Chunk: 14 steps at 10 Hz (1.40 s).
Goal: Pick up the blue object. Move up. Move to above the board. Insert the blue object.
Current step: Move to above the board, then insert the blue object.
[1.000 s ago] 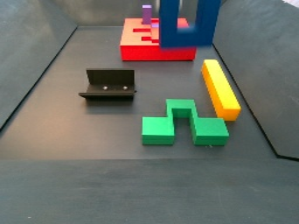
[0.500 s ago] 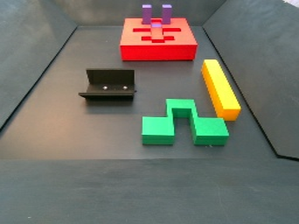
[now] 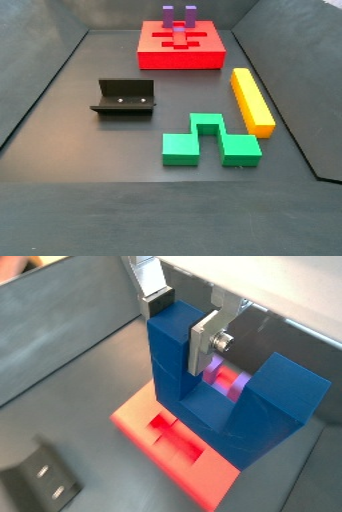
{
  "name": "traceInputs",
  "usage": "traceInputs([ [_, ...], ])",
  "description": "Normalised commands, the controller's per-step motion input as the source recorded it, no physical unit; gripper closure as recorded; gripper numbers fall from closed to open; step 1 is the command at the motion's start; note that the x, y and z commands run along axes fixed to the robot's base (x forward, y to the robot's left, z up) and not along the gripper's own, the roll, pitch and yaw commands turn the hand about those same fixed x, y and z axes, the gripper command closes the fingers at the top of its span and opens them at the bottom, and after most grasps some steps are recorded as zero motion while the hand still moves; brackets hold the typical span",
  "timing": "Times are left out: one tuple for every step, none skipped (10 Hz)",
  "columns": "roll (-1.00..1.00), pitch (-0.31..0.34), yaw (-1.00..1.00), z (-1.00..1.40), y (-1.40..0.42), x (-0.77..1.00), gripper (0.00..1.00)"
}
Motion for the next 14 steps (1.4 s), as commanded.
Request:
traceInputs([
  [0.00, 0.112, 0.00, 0.16, -0.90, 0.04, 1.00],
  [0.01, 0.144, 0.01, 0.06, -0.31, 0.08, 1.00],
  [0.01, 0.140, 0.01, 0.05, -0.21, 0.08, 1.00],
  [-0.03, 0.000, 0.00, -0.11, 0.00, 0.05, 1.00],
  [-0.06, -0.001, 0.00, -0.12, 0.00, 0.08, 1.00],
  [-0.09, -0.009, 0.00, -0.09, 0.00, 0.06, 1.00],
  [-0.08, -0.026, 0.00, -0.14, 0.00, 0.09, 1.00],
  [-0.12, -0.070, -0.03, -0.18, 0.00, 0.17, 1.00],
  [-0.21, -0.099, -0.10, -0.18, 0.00, 0.26, 1.00],
  [-0.27, -0.126, -0.16, -0.18, 0.04, 0.36, 1.00],
  [-0.29, -0.130, -0.18, -0.20, 0.08, 0.42, 1.00],
  [-0.29, -0.141, -0.19, -0.23, 0.09, 0.41, 1.00],
  [-0.27, -0.137, -0.18, -0.26, 0.11, 0.44, 1.00],
  [-0.24, -0.134, -0.17, -0.30, 0.13, 0.44, 1.00],
])
